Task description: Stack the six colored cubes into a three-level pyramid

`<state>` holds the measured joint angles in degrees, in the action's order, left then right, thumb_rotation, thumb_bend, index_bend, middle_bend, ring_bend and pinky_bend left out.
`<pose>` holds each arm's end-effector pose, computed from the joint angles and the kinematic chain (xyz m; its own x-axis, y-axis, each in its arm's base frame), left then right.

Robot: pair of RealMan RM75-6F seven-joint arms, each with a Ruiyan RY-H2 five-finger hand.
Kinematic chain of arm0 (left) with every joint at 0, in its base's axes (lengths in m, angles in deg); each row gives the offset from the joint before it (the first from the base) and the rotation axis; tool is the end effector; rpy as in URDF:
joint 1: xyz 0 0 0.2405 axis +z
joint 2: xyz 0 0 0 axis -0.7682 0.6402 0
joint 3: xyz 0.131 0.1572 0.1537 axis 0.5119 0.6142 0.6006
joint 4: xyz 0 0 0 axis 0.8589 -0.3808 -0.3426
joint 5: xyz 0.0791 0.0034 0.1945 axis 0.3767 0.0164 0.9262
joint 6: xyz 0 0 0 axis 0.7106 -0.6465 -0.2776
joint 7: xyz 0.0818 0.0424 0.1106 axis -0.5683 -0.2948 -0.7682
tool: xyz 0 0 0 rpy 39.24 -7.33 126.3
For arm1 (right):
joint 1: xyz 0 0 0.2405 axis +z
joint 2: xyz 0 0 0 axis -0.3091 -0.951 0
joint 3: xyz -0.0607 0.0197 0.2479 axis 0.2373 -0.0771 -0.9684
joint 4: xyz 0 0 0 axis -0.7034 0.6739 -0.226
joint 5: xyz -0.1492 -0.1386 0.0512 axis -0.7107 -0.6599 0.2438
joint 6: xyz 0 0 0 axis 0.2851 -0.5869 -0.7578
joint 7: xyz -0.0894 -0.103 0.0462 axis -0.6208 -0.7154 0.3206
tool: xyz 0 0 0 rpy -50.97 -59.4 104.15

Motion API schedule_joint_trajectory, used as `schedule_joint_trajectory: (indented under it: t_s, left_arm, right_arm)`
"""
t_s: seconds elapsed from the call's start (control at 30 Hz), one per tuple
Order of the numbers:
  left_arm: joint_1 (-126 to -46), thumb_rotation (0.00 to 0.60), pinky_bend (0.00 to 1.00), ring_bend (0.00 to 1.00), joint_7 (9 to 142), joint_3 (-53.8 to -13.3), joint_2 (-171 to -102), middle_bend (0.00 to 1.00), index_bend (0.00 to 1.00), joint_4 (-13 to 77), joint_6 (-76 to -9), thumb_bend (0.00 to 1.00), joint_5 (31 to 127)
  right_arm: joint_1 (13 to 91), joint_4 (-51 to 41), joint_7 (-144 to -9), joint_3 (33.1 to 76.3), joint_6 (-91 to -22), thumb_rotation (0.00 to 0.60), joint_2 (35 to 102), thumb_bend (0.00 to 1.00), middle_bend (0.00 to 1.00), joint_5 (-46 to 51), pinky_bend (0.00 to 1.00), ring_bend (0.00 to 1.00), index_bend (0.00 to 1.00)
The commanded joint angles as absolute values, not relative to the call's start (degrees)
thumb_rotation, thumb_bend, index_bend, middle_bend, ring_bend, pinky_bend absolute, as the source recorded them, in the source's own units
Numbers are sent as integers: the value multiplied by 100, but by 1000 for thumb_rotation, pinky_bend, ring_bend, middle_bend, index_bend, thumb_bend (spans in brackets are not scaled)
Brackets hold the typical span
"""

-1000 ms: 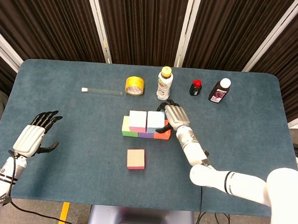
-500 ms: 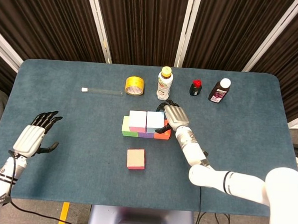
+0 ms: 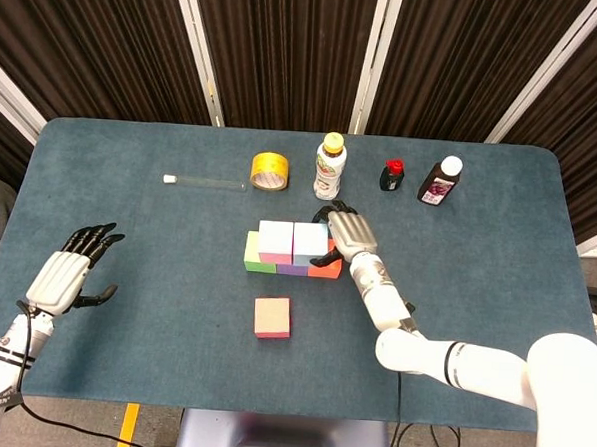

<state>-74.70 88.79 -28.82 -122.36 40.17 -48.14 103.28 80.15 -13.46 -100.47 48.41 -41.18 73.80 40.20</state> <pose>-0.2797 0.2919 0.1191 0.3314 0.1374 0.9334 0.9229 -0.2526 -0.2905 -0.0756 -0.4124 -0.0127 0.1982 -0.4162 0.8874 -0.9790 -0.1276 0.1589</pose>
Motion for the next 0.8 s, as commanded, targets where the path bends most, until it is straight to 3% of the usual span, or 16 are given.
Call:
schedule_joint_trajectory:
  t_s: [0.03, 0.8]
  left_arm:
    - [-7473, 600, 83, 6, 8884, -2883, -12239, 6, 124, 4012, -4807, 308, 10331]
    - [-7468, 600, 83, 0, 8890, -2879, -12219, 0, 120, 4023, -4760, 308, 10328]
  right_arm:
    - [8014, -1355, -10047, 4839, -4122, 600, 7376, 274, 293, 4026, 234, 139, 457]
    - [8028, -1434, -10082, 4814, -4229, 600, 7403, 274, 287, 4083, 231, 130, 450]
